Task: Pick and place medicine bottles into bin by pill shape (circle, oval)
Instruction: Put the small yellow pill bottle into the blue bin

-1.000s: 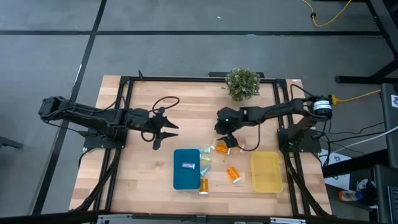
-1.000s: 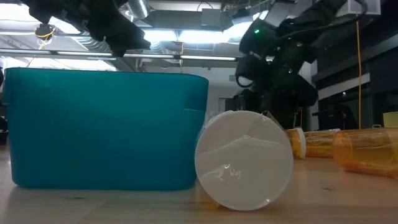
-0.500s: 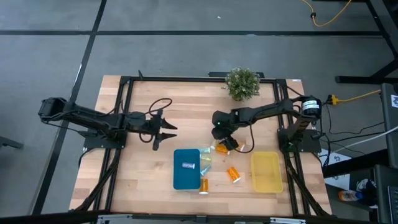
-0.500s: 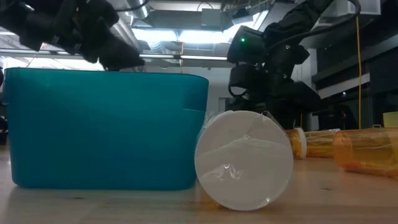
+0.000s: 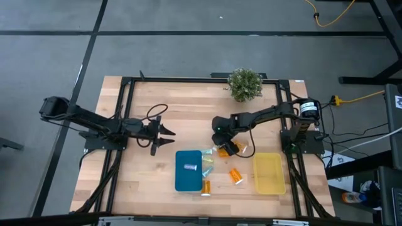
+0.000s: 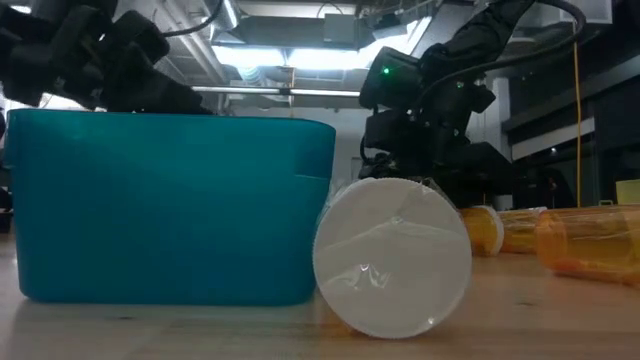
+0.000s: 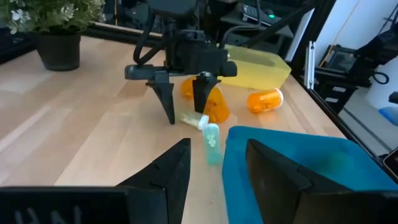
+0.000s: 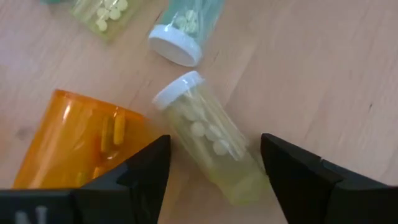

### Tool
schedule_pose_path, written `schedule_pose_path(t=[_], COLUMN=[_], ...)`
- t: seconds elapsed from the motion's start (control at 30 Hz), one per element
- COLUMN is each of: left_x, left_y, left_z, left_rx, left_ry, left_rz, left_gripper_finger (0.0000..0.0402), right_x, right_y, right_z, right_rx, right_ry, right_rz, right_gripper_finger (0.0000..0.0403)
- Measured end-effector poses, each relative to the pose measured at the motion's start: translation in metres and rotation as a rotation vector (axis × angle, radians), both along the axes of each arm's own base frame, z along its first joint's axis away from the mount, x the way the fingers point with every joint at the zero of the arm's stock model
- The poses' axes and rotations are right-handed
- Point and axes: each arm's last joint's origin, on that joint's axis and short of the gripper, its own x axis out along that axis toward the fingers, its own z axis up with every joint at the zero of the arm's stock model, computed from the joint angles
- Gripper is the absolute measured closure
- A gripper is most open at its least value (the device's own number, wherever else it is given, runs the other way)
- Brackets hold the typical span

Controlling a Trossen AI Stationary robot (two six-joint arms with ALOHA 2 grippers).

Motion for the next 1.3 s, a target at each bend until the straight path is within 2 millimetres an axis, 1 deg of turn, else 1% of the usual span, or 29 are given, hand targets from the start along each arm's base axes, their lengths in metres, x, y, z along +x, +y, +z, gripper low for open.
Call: schedule_pose_path(t=[0.23, 0.33, 0.43, 0.5, 0.57, 0.67, 0.8, 0.87, 1.0, 1.2, 1.3], left_x=[-0.013, -0.017, -0.018, -0.019, -0.021, -0.024, -0.028, -0.031, -0.038, -0.044, -0.045], left_y=[-0.005, -0.005, -0.002, 0.0, 0.003, 0.006, 0.009, 0.01, 0.012, 0.012, 0.01], left_z=[-0.014, -0.015, -0.014, -0.015, -0.019, -0.019, -0.014, -0.013, -0.014, -0.01, -0.012], left_rx=[0.027, 0.066, 0.085, 0.099, 0.095, 0.074, 0.067, 0.066, 0.063, 0.066, 0.054], left_ry=[-0.048, -0.099, -0.105, -0.078, -0.031, -0.014, -0.033, -0.029, -0.002, -0.024, -0.011], left_rz=[-0.02, -0.027, -0.015, -0.002, 0.013, 0.019, -0.018, -0.02, -0.009, -0.009, -0.08], left_gripper_finger=[0.0254, 0.0254, 0.0254, 0.0254, 0.0254, 0.0254, 0.0254, 0.0254, 0.0254, 0.0254, 0.0254], right_x=[0.0, 0.001, 0.002, 0.002, 0.002, 0.003, 0.005, 0.008, 0.023, 0.042, 0.048], right_y=[0.0, 0.0, 0.0, 0.0, 0.0, -0.001, -0.004, -0.004, 0.0, 0.016, 0.026], right_z=[0.001, 0.001, 0.001, 0.002, 0.002, 0.002, 0.006, 0.013, 0.038, 0.069, 0.079], right_rx=[-0.002, 0.003, 0.009, 0.006, 0.0, -0.024, -0.08, -0.118, -0.189, -0.16, -0.101], right_ry=[-0.003, -0.005, -0.004, -0.006, -0.008, -0.01, -0.021, -0.026, -0.063, -0.168, -0.207], right_rz=[-0.007, -0.033, -0.059, -0.061, -0.073, -0.125, -0.172, -0.201, -0.222, -0.176, -0.114], right_gripper_finger=[0.023, 0.0256, 0.0281, 0.0296, 0.0306, 0.0307, 0.0305, 0.0305, 0.0305, 0.0305, 0.0305])
